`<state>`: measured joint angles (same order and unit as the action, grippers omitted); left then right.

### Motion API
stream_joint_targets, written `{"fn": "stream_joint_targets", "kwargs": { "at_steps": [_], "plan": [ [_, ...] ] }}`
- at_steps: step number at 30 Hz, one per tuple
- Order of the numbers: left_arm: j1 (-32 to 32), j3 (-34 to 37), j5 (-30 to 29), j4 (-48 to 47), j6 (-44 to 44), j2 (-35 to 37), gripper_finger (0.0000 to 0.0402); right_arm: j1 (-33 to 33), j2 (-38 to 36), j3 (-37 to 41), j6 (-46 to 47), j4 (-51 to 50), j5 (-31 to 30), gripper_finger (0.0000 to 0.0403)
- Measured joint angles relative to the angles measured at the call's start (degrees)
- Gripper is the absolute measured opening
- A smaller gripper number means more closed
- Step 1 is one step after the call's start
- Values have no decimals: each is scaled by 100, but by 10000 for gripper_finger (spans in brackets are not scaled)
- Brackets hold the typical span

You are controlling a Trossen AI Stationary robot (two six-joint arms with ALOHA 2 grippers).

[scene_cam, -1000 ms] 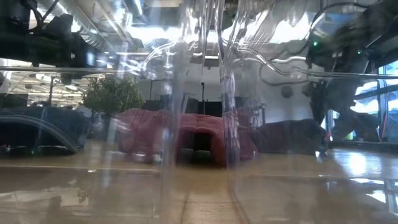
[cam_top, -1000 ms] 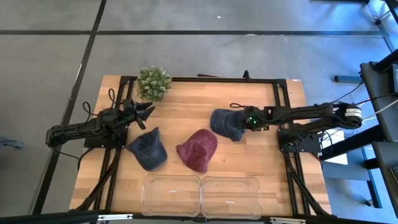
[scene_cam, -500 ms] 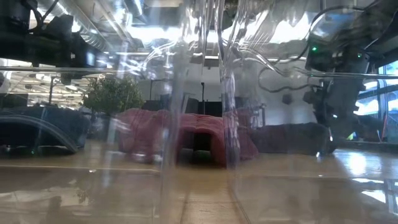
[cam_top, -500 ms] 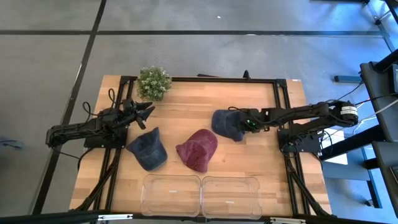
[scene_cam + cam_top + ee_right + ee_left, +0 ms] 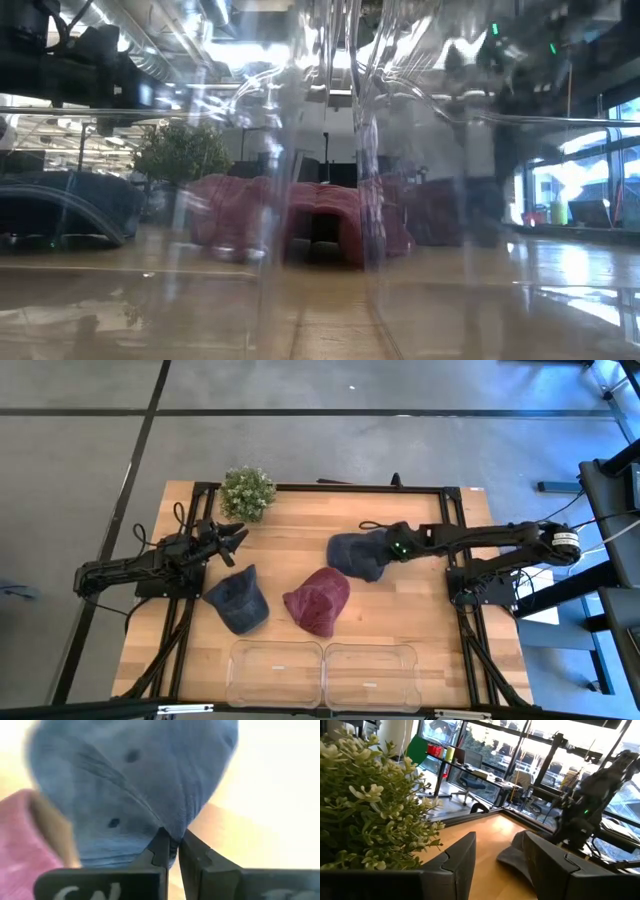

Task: Pick & Place hat
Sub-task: Put the right black cap into the right transparent bin

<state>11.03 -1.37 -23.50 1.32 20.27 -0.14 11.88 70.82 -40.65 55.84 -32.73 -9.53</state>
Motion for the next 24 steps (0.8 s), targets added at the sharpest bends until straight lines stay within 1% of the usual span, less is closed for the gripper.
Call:
{"fn": "stream_joint_targets", "kwargs": {
  "at_steps": [5,9,13,16,19,22,24],
  "plan": [
    [0,0,-1,0,0,0,158,-211,-32,-1444,-511,-1247,-407,23],
    [2,0,-1,0,0,0,158,-509,-32,-2614,-671,-1916,-592,23],
    [1,0,-1,0,0,0,159,-1004,-19,-3706,-722,-2427,-786,23],
    [2,0,-1,0,0,0,158,-1517,-16,-4340,-765,-2560,-794,23],
    [2,0,27,0,0,0,157,-2139,-9,-4749,-714,-2530,-797,23],
    [0,0,47,0,3,0,159,-2847,74,-5001,-371,-2527,-792,23],
    [2,0,47,0,15,0,159,-3382,178,-5095,16,-2484,-792,23]
  ]
}}
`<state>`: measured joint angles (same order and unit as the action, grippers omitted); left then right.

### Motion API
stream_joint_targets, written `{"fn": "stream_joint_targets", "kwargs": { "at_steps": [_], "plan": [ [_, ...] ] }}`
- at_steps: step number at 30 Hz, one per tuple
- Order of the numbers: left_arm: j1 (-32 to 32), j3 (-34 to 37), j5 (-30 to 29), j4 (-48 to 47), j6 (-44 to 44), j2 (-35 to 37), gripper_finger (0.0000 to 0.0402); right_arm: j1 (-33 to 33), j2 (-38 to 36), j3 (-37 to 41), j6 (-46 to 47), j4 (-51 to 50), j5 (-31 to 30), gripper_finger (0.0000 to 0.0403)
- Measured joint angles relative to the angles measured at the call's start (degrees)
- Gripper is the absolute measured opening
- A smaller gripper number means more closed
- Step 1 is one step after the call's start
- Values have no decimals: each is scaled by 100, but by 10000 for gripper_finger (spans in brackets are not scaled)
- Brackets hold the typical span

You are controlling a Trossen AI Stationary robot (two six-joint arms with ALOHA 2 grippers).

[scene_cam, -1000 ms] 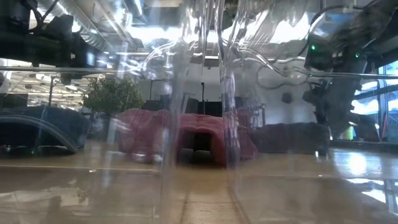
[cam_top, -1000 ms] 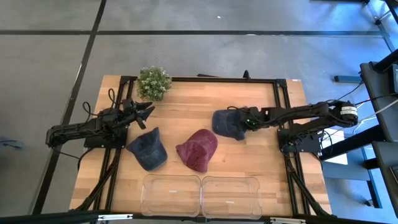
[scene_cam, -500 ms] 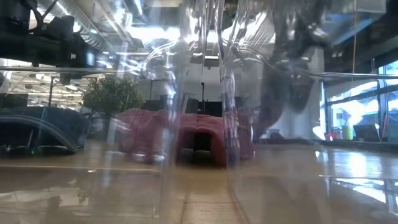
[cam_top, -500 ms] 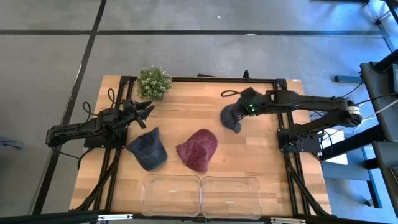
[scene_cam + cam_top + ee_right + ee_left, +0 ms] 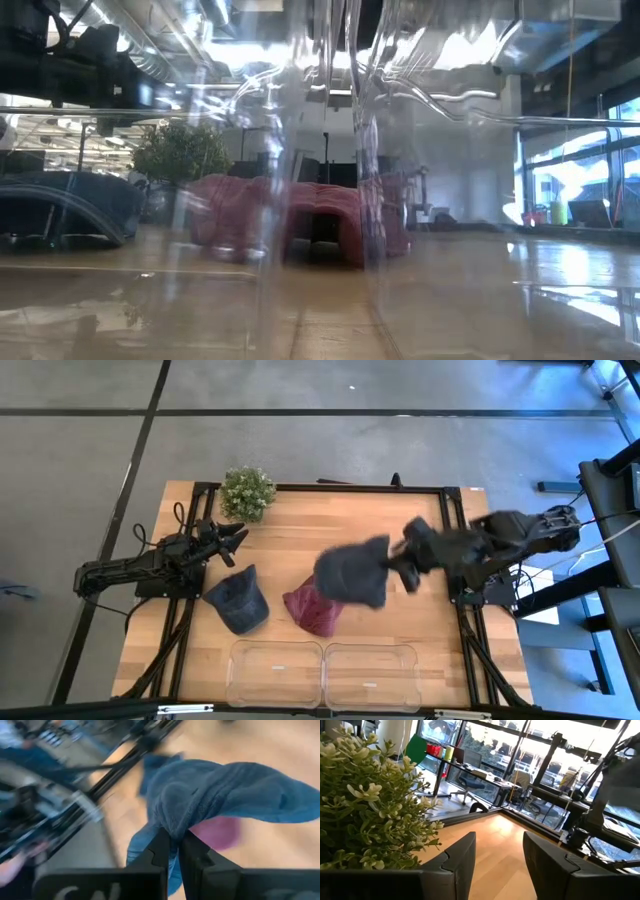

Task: Pick & Place hat
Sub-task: Put the right black cap into the right transparent bin

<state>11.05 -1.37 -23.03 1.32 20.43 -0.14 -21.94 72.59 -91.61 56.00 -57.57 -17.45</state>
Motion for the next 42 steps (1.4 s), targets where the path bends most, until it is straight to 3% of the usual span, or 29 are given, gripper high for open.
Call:
{"fn": "stream_joint_targets", "kwargs": {
  "at_steps": [5,10,15,19,24,36,42],
  "plan": [
    [-4,0,4,6,212,0,158,-1411,341,-35,1049,401,-261,23],
    [-4,0,6,4,324,0,159,-2707,885,-36,2328,480,-1152,23],
    [-4,0,2,6,435,0,158,-3471,1534,-36,3078,477,-1569,23],
    [-4,0,2,4,435,0,159,-3578,2018,-36,3100,312,-1696,23],
    [-4,0,0,4,435,0,157,-3569,2419,-36,3102,61,-1029,23],
    [-4,0,4,4,437,0,158,-3571,2529,-33,3276,-799,-355,24],
    [-4,0,4,11,437,0,158,-3569,2529,-33,3181,-790,-188,94]
  ]
}}
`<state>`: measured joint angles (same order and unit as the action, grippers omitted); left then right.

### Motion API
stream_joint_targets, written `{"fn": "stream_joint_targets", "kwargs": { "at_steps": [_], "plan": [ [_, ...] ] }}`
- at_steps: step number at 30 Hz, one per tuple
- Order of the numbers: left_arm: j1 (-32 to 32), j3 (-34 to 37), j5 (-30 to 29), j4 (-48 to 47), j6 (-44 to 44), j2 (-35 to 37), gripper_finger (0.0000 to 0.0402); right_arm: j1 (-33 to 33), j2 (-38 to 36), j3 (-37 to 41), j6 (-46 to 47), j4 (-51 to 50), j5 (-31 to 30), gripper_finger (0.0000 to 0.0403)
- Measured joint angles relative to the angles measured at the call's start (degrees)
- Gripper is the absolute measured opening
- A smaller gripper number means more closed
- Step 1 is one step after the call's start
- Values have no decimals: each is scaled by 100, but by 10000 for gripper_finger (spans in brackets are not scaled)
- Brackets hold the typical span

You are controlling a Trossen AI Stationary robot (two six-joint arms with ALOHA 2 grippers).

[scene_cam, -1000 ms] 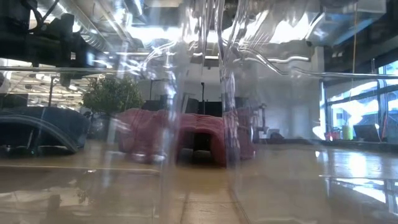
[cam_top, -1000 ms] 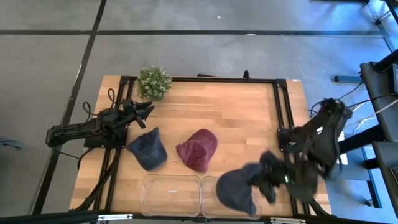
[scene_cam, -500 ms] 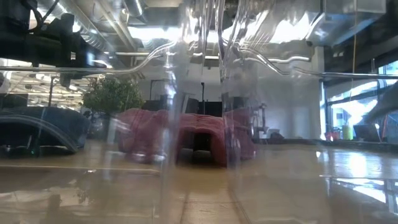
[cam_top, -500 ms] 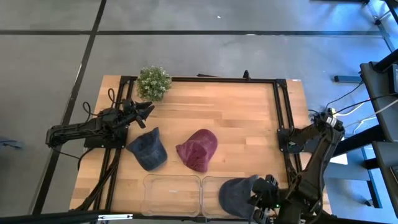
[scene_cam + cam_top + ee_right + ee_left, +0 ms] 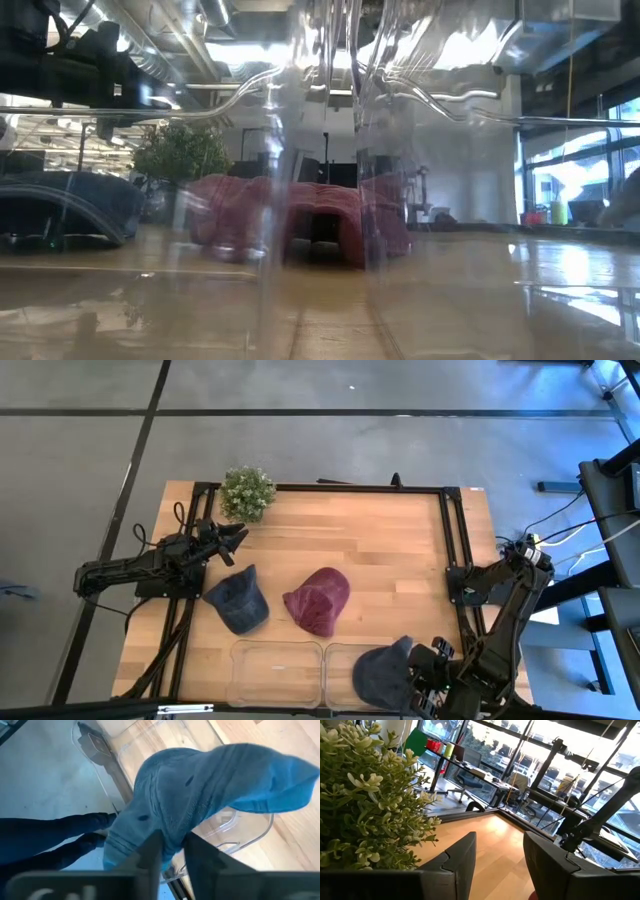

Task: Pick & Place hat
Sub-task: Put the right black cap into the right transparent bin, then put the red cap into the left transparent bin

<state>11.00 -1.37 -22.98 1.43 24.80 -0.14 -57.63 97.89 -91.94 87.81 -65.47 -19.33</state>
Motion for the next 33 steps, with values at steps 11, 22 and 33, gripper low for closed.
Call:
{"fn": "stream_joint_targets", "kwargs": {
  "at_steps": [11,22,33],
  "plan": [
    [-2,0,7,7,16,0,157,120,-473,-221,-47,-48,-577,229],
    [-2,0,13,11,894,0,161,1092,-1348,-506,-2040,-144,-2222,243],
    [-2,0,501,9,1125,0,161,3338,-1180,144,-4540,847,-148,244]
  ]
}}
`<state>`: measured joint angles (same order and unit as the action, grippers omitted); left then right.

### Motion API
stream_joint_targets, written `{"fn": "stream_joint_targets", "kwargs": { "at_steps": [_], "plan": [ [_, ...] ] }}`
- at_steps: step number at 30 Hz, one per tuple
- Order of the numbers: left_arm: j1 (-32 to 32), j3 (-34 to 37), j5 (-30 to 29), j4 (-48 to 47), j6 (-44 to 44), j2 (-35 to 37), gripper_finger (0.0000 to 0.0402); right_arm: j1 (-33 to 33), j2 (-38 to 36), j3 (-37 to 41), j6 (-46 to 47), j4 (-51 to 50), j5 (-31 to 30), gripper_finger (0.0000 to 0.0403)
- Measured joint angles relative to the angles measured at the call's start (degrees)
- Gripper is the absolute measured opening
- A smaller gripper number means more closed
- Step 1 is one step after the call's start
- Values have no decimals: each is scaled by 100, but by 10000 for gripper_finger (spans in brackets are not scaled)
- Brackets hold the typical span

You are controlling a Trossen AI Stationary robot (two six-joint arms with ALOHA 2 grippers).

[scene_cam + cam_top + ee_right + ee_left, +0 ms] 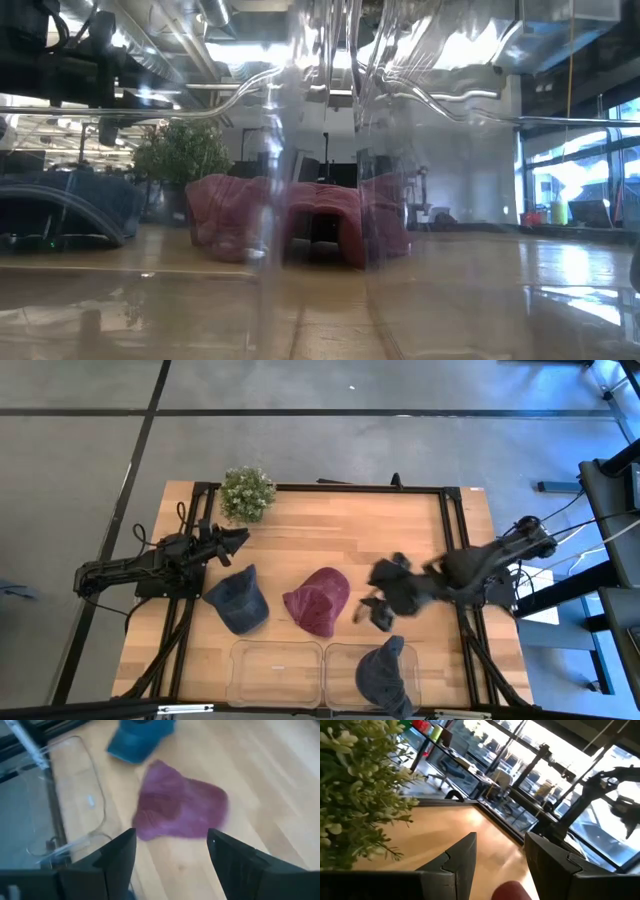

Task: Pick & Place hat
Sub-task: Put the red cap into the left transparent bin

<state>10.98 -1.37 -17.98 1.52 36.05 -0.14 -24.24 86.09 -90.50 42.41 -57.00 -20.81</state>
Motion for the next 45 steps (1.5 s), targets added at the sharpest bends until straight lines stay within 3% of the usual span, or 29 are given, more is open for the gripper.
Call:
{"fn": "stream_joint_targets", "kwargs": {
  "at_steps": [3,6,11,16,23,30,42,45],
  "plan": [
    [0,0,-8,0,-136,0,161,520,76,378,-1123,1088,502,244],
    [0,0,-22,0,-211,0,161,963,140,611,-1582,1584,901,244],
    [0,0,-32,0,-277,0,161,1569,155,1013,-1480,1594,1087,244],
    [0,0,11,0,-296,0,161,2135,155,1735,-1094,1856,1834,244],
    [0,0,192,0,-250,0,161,2864,179,3184,-977,3628,3251,244],
    [0,0,398,0,-282,0,161,3261,259,4043,-951,4706,3293,244],
    [0,0,407,-10,-340,0,161,3409,1015,4193,-1147,5124,3628,244],
    [0,0,411,-20,-336,0,161,3417,1227,4192,-1155,5357,3944,244]
  ]
}}
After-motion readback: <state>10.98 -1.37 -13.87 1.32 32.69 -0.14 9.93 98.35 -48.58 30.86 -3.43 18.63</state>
